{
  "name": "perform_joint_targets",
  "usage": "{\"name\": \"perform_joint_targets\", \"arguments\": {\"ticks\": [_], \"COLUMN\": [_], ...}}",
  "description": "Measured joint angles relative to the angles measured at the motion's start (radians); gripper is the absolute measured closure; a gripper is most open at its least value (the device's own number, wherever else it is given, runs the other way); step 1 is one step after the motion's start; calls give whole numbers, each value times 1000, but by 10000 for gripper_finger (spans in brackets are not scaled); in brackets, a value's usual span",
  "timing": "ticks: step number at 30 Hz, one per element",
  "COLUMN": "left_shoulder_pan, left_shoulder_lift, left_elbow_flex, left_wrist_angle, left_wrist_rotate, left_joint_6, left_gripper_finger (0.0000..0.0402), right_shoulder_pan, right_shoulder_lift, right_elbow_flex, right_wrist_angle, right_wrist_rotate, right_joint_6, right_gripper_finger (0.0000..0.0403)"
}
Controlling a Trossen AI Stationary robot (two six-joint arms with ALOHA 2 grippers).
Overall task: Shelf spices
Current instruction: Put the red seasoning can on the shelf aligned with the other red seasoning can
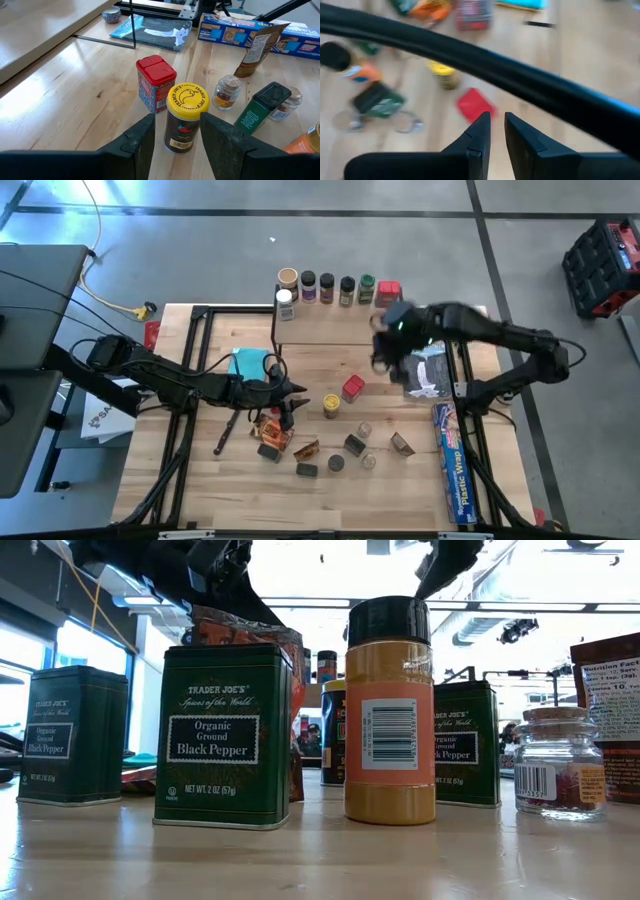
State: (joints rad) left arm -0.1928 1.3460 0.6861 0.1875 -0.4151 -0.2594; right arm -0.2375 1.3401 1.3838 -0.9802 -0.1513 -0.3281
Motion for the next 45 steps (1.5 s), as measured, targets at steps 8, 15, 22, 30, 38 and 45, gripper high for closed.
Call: {"name": "perform_joint_targets", "arguments": {"ticks": [8, 15, 22, 30, 38, 45], "left_shoulder_pan": [0, 0, 0, 0, 0, 0], "left_shoulder_lift": [0, 0, 0, 0, 0, 0], "left_elbow_flex": [0, 0, 0, 0, 0, 0], "left_wrist_angle": [0, 10, 42, 44, 43, 43], "left_wrist_rotate": [0, 0, 0, 0, 10, 11], "left_joint_6": [0, 0, 0, -1, -2, -2], "left_gripper_finger": [251, 251, 251, 251, 251, 251], "right_shoulder_pan": [184, 165, 150, 150, 150, 134], "right_shoulder_lift": [2, 42, 195, 360, 441, 477], "right_elbow_flex": [-247, -247, -155, -25, -5, -6], "right_wrist_angle": [273, 275, 187, 96, 76, 70], "right_wrist_rotate": [83, 65, 24, 109, 195, 222], "right_joint_6": [10, -8, -122, -269, -414, -459], "right_gripper_finger": [341, 270, 168, 113, 111, 111]}}
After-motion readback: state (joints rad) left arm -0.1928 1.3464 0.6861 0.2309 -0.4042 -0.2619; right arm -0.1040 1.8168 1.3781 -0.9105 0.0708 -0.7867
